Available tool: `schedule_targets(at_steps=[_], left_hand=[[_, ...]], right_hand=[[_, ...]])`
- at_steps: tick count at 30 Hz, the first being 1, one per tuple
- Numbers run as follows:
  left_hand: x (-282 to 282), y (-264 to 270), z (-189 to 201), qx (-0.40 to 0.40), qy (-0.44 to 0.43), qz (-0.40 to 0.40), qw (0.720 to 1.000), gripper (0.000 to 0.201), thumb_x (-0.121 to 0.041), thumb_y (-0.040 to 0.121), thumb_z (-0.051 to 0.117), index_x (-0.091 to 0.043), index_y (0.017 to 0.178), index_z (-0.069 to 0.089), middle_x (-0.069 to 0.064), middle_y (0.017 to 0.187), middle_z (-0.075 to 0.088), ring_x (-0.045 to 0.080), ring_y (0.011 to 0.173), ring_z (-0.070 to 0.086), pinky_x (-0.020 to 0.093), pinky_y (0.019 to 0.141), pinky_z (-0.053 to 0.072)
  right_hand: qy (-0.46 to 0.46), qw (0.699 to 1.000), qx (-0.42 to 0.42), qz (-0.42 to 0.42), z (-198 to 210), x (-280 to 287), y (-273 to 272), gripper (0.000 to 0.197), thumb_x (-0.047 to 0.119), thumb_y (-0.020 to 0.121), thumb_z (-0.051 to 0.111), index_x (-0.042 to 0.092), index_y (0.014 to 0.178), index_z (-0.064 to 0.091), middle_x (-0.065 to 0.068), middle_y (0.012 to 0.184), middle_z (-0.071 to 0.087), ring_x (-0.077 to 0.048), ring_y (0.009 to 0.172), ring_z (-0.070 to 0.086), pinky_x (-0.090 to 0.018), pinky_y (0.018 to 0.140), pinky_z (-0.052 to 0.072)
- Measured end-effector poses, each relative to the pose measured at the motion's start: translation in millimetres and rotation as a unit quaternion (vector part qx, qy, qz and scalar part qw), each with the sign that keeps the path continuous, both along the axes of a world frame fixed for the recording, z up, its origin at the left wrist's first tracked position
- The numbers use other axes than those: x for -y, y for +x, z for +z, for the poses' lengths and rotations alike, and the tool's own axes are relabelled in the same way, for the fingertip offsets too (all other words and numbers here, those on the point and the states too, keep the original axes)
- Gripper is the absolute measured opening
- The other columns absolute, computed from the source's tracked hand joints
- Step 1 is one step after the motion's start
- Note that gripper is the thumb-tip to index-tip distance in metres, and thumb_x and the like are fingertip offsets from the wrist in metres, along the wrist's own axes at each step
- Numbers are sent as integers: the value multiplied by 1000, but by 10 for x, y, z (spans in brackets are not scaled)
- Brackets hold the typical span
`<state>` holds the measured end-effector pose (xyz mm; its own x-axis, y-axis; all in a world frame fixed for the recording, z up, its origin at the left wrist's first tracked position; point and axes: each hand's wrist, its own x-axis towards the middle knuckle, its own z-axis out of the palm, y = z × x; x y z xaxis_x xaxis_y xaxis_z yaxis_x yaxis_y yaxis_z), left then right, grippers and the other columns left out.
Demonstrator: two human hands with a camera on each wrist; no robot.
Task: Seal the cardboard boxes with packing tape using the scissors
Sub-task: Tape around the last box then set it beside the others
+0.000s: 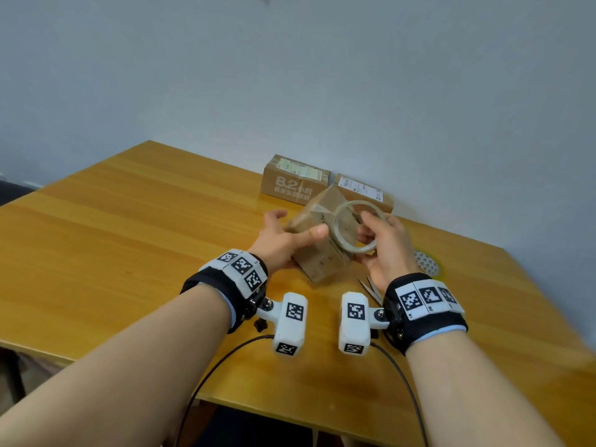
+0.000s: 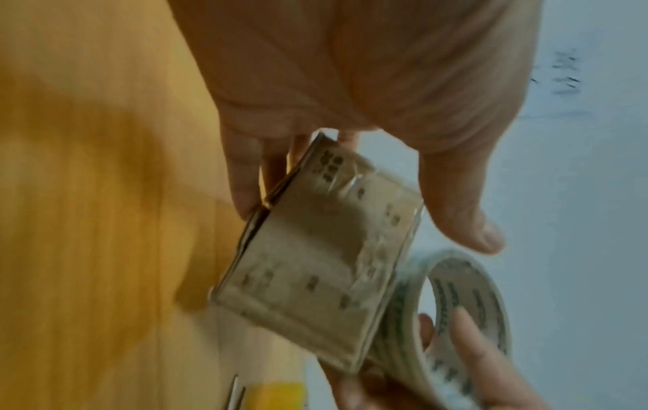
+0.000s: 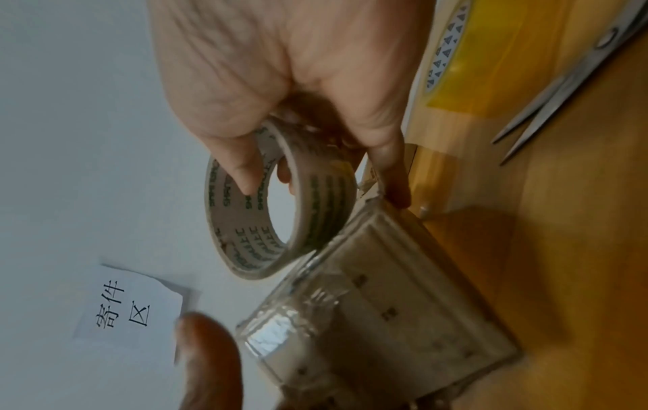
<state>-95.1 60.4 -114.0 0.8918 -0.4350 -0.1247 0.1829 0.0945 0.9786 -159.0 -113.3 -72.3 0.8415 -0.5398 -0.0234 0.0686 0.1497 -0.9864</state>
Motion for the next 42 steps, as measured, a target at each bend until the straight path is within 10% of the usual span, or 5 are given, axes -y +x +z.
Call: schedule_targets(at_steps=[10,18,25,30,42], left_hand=[[-110,214,233,200,181,110,957,103,-29,62,92,-29,140,26,8,139,29,29,119,47,35,100,42],[-343,372,64,233,223,-8,946,120,-13,53,95,-42,146,24,2,144,28,25,133,36,49,112,38],[-304,443,87,277,259,-50,924,130,-11,60,92,-57,147,7,3,154,24,25,142,27,58,112,34],[-343,500,87,190,129,-66,971,111,2,66,78,-50,145,19,12,149,39,28,137,38,48,110,40],[-263,535,118,277,195,-59,939,91,-13,55,75,-53,127,35,8,126,50,24,109,59,42,76,61]], right_hand=[[-90,990,-23,108,-184,-234,6,37,9,85,78,16,113,55,-8,106,71,-22,90,73,-36,72,60],[-164,948,-133,239,-307,-151,-48,84,62,61,74,2,118,62,-17,109,74,-27,97,71,-41,85,57],[-164,941,-150,256,-356,-167,76,45,34,84,76,2,115,68,-14,106,76,-31,102,73,-42,85,58],[-159,941,-145,261,-333,-195,109,40,35,88,73,4,112,68,-11,104,77,-23,93,73,-32,75,58],[-145,939,-160,267,-194,-210,58,39,27,92,70,-6,111,66,-13,92,74,-20,80,71,-30,62,56]])
